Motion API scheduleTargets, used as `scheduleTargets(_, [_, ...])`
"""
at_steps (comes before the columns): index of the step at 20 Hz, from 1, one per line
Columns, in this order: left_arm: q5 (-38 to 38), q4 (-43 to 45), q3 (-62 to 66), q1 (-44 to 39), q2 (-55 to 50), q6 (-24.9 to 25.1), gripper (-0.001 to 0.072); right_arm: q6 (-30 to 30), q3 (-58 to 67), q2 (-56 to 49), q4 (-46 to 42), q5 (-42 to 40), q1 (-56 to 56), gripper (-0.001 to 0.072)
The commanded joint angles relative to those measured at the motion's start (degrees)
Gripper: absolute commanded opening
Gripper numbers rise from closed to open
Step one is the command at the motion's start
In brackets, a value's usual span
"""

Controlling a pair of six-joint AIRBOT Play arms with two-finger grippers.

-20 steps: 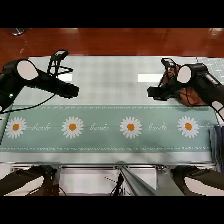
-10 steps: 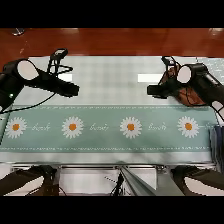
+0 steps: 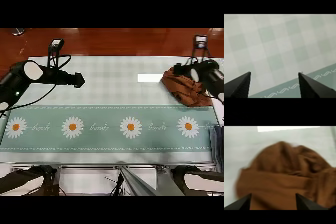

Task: Fold the shirts.

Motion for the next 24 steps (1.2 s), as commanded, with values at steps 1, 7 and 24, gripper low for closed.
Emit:
scheduleTargets(1, [2.4,0.1,0.0,0.5,-1.7,-0.1,0.0703,3.8,3.5,-5.7,9.6,-0.5,-11.3,0.0628])
scheduleTargets(7, [2.0,0.1,0.0,0.5,-4.5,-0.2,0.0703,-8.2,4.6,-13.6,26.4,11.2,-16.8,0.0628])
scheduleTargets(24, [-20.3,-9.9,-18.4,13.6,30.1,-0.1,0.0702,-41.6,35.2,18.8,45.2,15.9,-6.7,0.0028])
